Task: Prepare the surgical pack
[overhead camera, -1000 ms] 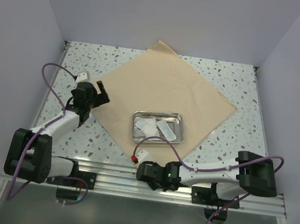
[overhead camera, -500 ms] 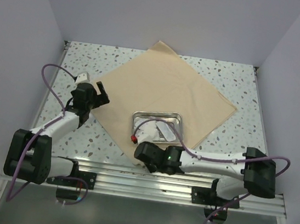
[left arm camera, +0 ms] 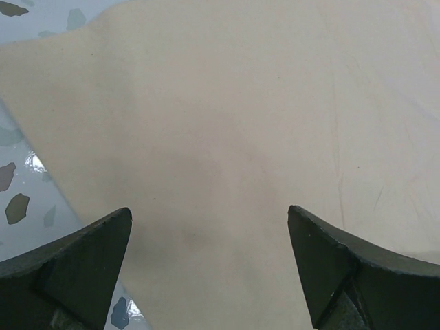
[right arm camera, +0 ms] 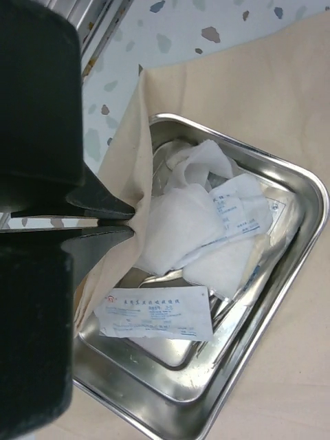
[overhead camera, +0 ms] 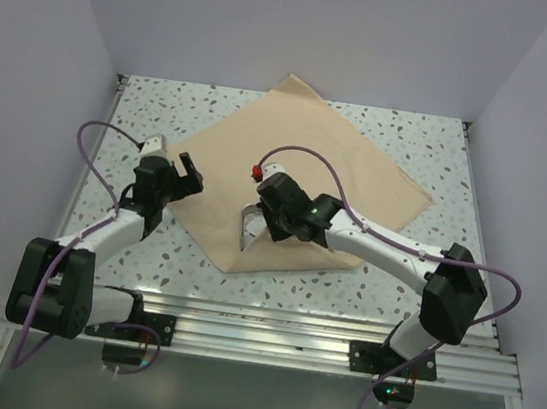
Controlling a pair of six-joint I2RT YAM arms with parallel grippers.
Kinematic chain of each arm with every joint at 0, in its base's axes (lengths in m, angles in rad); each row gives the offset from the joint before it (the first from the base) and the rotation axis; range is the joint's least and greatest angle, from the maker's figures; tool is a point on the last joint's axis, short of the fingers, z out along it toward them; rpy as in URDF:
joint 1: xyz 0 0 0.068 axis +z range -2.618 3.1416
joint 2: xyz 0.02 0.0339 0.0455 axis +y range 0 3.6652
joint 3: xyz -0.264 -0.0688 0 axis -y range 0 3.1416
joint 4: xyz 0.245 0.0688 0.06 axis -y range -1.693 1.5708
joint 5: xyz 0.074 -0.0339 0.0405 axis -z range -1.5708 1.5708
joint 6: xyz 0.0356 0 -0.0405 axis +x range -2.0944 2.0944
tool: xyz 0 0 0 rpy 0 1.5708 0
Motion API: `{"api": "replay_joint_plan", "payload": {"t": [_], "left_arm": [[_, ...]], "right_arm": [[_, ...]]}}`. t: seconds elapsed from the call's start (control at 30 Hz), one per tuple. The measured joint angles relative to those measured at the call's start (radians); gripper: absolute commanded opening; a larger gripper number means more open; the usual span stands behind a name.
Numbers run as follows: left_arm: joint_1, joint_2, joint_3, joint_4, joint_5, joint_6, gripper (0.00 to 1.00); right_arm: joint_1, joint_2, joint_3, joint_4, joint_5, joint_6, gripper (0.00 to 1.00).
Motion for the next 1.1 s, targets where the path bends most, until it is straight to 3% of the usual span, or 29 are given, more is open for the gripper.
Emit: {"api": "replay_joint_plan", "payload": {"t": [0.43, 0.67, 1.1], "left_arm": [[-0.101, 0.106, 0.064, 0.046, 0.093, 0.047, 1.0], [-0.114, 0.243, 0.213, 0.016, 0.089, 0.051, 1.0], [-0.113, 0.413, 0.331, -0.049, 0.034, 0.051, 1.0]], "right_arm": [[-0.204, 0.138, 0.138, -0.047, -0.125, -0.047, 0.0], [-0.257, 0.24, 0.278, -0.063, -0.18, -0.083, 0.0], [-0.36, 0.473, 0.529, -0.112, -0.247, -0.105, 0.0]]}}
